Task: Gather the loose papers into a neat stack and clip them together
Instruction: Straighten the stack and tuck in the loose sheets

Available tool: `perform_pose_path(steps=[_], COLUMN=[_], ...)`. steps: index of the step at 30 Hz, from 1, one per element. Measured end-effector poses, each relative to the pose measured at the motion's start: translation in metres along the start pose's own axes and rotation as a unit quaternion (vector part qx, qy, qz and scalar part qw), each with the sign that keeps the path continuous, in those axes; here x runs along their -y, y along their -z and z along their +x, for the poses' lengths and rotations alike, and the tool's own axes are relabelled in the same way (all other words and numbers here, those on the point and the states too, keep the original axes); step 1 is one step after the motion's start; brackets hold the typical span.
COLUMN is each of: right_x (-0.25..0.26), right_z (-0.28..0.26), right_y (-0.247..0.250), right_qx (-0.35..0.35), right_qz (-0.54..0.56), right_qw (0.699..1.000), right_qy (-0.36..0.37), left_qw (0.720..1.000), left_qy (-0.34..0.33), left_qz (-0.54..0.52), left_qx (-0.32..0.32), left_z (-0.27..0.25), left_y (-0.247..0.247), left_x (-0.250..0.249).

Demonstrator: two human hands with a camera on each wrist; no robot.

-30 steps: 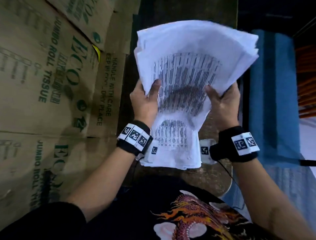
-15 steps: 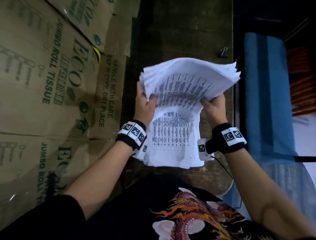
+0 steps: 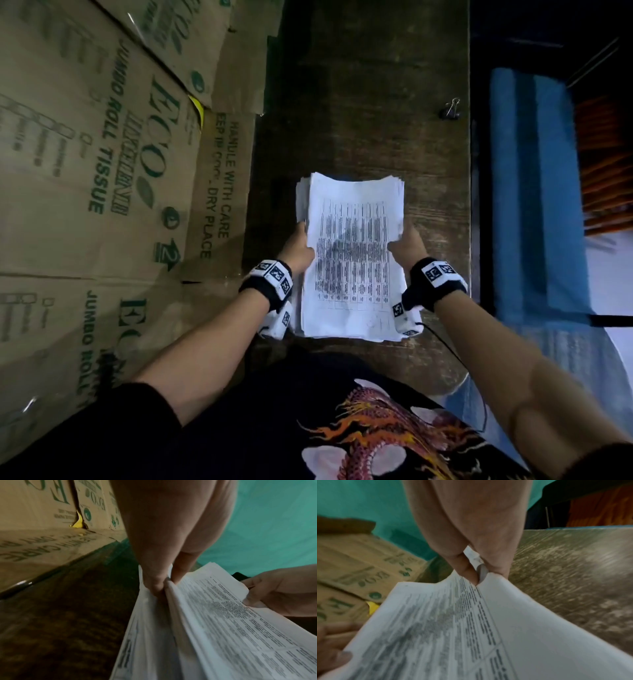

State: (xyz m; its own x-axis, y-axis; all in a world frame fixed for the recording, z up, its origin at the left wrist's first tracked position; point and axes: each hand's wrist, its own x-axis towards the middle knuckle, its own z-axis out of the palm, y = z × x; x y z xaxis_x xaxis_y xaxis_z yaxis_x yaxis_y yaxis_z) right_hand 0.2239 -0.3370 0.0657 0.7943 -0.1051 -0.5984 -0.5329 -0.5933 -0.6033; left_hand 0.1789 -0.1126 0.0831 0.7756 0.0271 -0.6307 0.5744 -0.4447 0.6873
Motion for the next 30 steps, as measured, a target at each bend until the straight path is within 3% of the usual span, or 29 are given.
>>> perform_pose_path(steps=[6, 8, 12, 15, 18, 22, 24, 30], right_x=[-0.017, -0.035, -0.070, -0.081, -0.085, -0.096, -0.100, -0.098], right_z=[0.005, 0.002, -0.043, -0.071, -0.085, -0.088, -0.095, -0.103], right_y=[0.008, 0.015, 0.011, -0.015, -0.037, -0.027, -0.030, -0.035], right_qx=[-0.007, -0.021, 0.006, 0.018, 0.032, 0.002, -0.004, 0.072], right_qz=[-0.061, -0.106, -0.096, -0.087, -0.058, 0.003, -0.007, -0.085], right_qw=[0.998, 0.994, 0.992, 0.992, 0.994, 0.995, 0.994, 0.986], right_qy=[-0.005, -0.021, -0.085, -0.094, -0.091, -0.102, -0.112, -0.122], left_qw=[0.996, 0.989, 0.979, 0.984, 0.988, 0.987, 0.988, 0.984], left_qy=[-0.003, 0.040, 0.180, 0.164, 0.144, 0.155, 0.155, 0.163], left_qz=[0.051, 0.091, 0.090, 0.067, 0.051, 0.033, 0.021, 0.063], left_qx=[-0.074, -0.107, -0.039, 0.000, -0.005, 0.000, -0.006, 0.023], left_z=[0.000, -0.002, -0.034, -0.053, -0.063, -0.061, -0.059, -0.057], left_y=[0.004, 0.009, -0.003, -0.033, -0.058, -0.046, -0.044, -0.043], left_x=[0.009, 0.020, 0.045, 0.055, 0.050, 0.058, 0.063, 0.055])
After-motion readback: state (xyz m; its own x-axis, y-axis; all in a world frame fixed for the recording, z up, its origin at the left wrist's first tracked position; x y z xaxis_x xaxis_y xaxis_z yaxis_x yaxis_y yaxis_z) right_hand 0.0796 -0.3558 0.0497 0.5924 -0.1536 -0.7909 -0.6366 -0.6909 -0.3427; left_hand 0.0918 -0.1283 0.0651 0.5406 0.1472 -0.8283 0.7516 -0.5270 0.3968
